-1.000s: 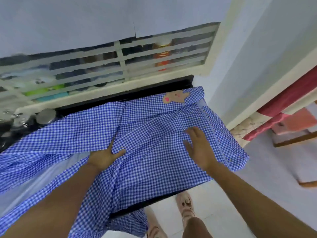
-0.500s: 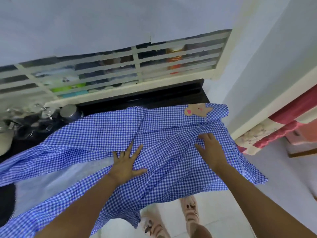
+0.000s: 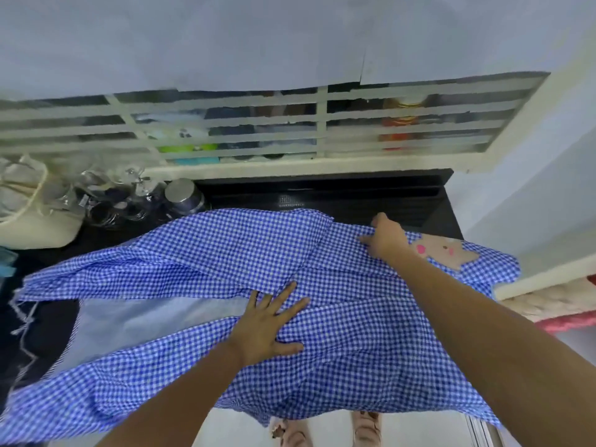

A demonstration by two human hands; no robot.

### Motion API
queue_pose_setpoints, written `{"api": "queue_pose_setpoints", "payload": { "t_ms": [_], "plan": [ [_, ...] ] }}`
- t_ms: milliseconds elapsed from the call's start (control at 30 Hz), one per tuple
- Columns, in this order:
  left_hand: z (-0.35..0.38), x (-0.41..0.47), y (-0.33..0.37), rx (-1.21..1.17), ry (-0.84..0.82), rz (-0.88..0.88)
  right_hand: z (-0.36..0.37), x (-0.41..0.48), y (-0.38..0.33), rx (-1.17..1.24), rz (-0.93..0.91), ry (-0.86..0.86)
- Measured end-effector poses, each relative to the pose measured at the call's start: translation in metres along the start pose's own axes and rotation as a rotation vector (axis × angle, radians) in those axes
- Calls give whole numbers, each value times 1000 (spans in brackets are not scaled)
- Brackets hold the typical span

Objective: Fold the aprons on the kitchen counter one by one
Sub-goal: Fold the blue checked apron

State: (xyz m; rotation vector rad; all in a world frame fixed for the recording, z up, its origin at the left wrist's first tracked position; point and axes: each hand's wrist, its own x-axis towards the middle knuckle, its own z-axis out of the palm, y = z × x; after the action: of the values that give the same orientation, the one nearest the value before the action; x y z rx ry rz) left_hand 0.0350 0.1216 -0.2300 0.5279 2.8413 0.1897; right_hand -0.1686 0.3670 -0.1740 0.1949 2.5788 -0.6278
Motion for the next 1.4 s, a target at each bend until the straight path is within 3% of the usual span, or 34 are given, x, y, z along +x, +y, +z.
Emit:
{"api": "queue_pose_setpoints", "payload": {
  "t_ms": [333, 433, 467, 567, 633, 700, 767, 867, 900, 933, 1000, 1067, 1167, 1267, 1400],
  "plan": [
    [11, 2, -2, 78, 115, 4, -36, 60, -28, 17, -135, 247],
    [11, 4, -1, 57, 111, -37, -17, 19, -36, 58, -326, 309],
    [11, 4, -1, 48, 98, -43, -4, -3, -37, 45, -430, 227],
    [9, 3, 0, 29, 63, -53, 35, -61, -35, -133, -652, -292],
    [9, 2, -1, 35, 53, -58, 48, -65, -29, -102, -608, -392],
    [9, 2, -1, 45, 54, -55, 40, -40, -29, -33, -524, -159],
    [11, 3, -2, 43, 65, -46, 16, 0, -30, -146, -387, 23],
    [15, 2, -2, 20, 85, -39, -31, 41, -25, -246, -20, 41],
    [15, 3, -2, 15, 89, -36, -36, 39, -24, -240, -6, 69],
    [16, 3, -2, 10, 89, -33, -34, 28, -26, -234, -106, 158],
    [17, 4, -3, 1, 92, -31, -15, -8, -33, -151, -418, 264],
    [14, 4, -3, -33, 101, -28, 14, -53, -37, -84, -594, 51],
    [12, 3, -3, -264, 167, -90, 57, -89, -29, -100, -618, -353],
    [9, -6, -10, -477, 266, -190, 75, -90, -24, -81, -646, -381],
    [7, -41, -33, -393, 345, -247, 89, -96, -31, -189, -741, -377]
  ]
}}
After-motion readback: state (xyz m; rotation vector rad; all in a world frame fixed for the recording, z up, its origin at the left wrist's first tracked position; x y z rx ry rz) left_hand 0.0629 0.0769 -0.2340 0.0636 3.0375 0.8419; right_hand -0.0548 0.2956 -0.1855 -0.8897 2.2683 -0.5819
